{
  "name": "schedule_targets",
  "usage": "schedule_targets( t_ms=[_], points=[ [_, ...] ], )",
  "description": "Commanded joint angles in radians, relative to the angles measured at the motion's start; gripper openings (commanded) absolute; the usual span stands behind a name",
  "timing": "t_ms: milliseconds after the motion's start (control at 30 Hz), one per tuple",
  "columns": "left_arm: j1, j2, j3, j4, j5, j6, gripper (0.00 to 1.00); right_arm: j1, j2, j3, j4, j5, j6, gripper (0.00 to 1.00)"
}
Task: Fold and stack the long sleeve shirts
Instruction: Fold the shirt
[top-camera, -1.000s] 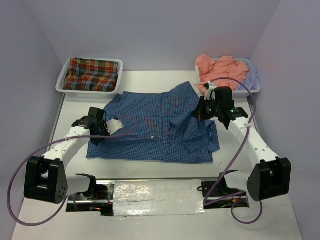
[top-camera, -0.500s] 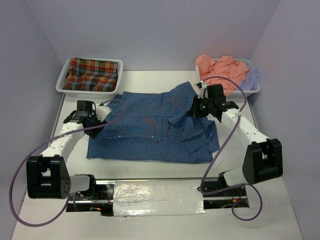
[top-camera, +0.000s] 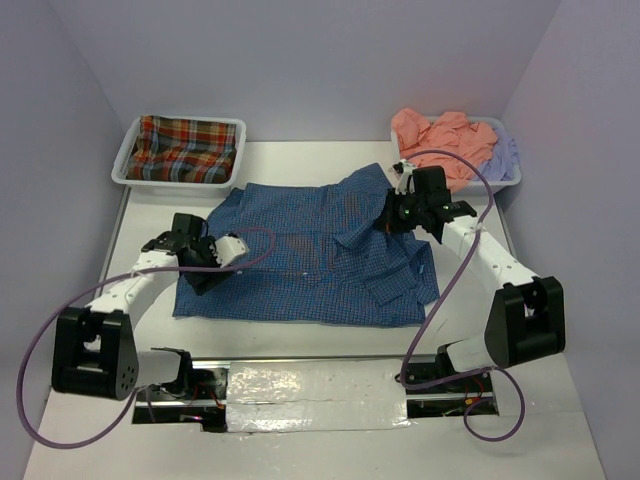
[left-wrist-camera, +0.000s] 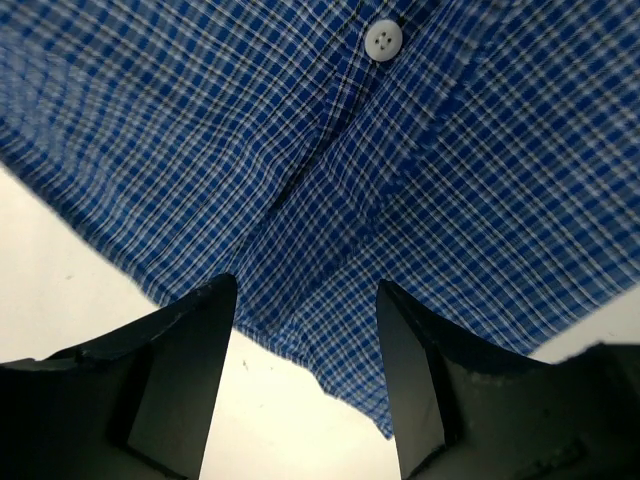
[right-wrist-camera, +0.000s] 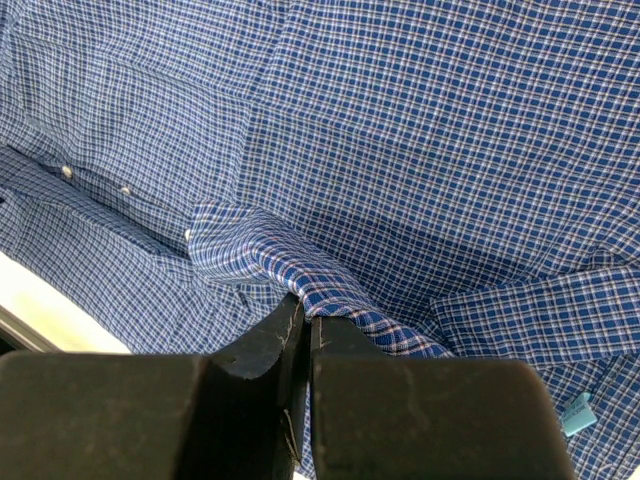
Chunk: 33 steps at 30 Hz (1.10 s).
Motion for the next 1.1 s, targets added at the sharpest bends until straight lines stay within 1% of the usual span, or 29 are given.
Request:
schedule_targets(
  t_ms=[0, 67, 133, 167, 200, 267, 367, 400, 467, 533, 567, 600, 633, 667, 700, 733, 767, 800, 833, 867, 900, 967, 1000, 1067],
  points=[
    [-0.003, 0.064, 0.003, 0.111, -0.043, -0.009, 0.70, 0.007, 0.003, 0.048, 0.043, 0.012, 0.012, 0.03],
    [-0.003, 0.136, 0.030, 0.170, -0.095, -0.089, 0.70, 0.007, 0.011, 0.051, 0.043, 0.012, 0.014, 0.05],
    [-0.001, 0.205, 0.057, 0.226, -0.167, -0.161, 0.69, 0.005, 0.019, 0.060, 0.040, 0.023, 0.009, 0.13],
    [-0.001, 0.223, 0.075, 0.237, -0.183, -0.178, 0.69, 0.005, 0.028, 0.062, 0.040, 0.027, 0.008, 0.15],
    [0.000, 0.240, 0.084, 0.248, -0.198, -0.195, 0.69, 0.008, 0.034, 0.068, 0.036, 0.037, 0.003, 0.19],
    [0.000, 0.269, 0.101, 0.251, -0.203, -0.236, 0.68, 0.007, 0.061, 0.092, 0.022, 0.049, -0.009, 0.24],
    [0.008, 0.276, 0.109, 0.243, -0.198, -0.281, 0.69, 0.008, 0.100, 0.140, -0.018, 0.092, -0.018, 0.46],
    [0.015, 0.273, 0.109, 0.240, -0.197, -0.298, 0.70, 0.005, 0.106, 0.154, -0.041, 0.107, -0.017, 0.56],
    [0.034, 0.266, 0.118, 0.224, -0.185, -0.310, 0.74, 0.005, 0.112, 0.190, -0.065, 0.167, 0.003, 0.66],
    [0.054, 0.259, 0.141, 0.181, -0.146, -0.331, 0.77, 0.008, 0.085, 0.212, -0.099, 0.233, 0.038, 0.72],
    [0.083, 0.254, 0.155, 0.162, -0.125, -0.338, 0.81, 0.005, 0.070, 0.212, -0.108, 0.251, 0.051, 0.76],
    [0.097, 0.242, 0.184, 0.144, -0.111, -0.347, 0.82, 0.005, 0.027, 0.203, -0.128, 0.268, 0.078, 0.81],
    [0.156, 0.236, 0.201, 0.112, -0.071, -0.351, 0.83, 0.005, -0.004, 0.189, -0.139, 0.288, 0.094, 0.83],
    [0.184, 0.216, 0.215, 0.098, -0.056, -0.356, 0.84, 0.005, -0.035, 0.140, -0.154, 0.297, 0.109, 0.89],
    [0.213, 0.207, 0.227, 0.082, -0.037, -0.355, 0.85, 0.005, -0.071, 0.107, -0.159, 0.300, 0.144, 0.89],
    [0.274, 0.201, 0.248, 0.064, 0.007, -0.351, 0.87, 0.007, -0.154, 0.062, -0.159, 0.304, 0.164, 0.90],
    [0.305, 0.194, 0.253, 0.021, 0.032, -0.347, 0.87, 0.005, -0.194, 0.018, -0.158, 0.307, 0.189, 0.90],
    [0.330, 0.190, 0.256, -0.002, 0.053, -0.332, 0.88, 0.005, -0.240, -0.080, -0.147, 0.305, 0.230, 0.91],
    [0.362, 0.194, 0.252, -0.025, 0.072, -0.319, 0.91, 0.005, -0.318, -0.128, -0.144, 0.304, 0.248, 0.93],
    [0.368, 0.202, 0.247, -0.063, 0.091, -0.296, 0.91, 0.004, -0.351, -0.200, -0.158, 0.328, 0.285, 0.94],
    [0.370, 0.208, 0.235, -0.076, 0.096, -0.284, 0.92, 0.005, -0.378, -0.226, -0.176, 0.348, 0.307, 0.94],
    [0.370, 0.233, 0.204, -0.102, 0.134, -0.258, 0.96, 0.005, -0.426, -0.289, -0.223, 0.386, 0.359, 0.93],
    [0.368, 0.240, 0.189, -0.105, 0.141, -0.255, 0.99, 0.005, -0.434, -0.306, -0.234, 0.377, 0.412, 0.93],
    [0.368, 0.254, 0.176, -0.106, 0.154, -0.250, 0.99, 0.005, -0.428, -0.357, -0.247, 0.351, 0.455, 0.91]
  ],
)
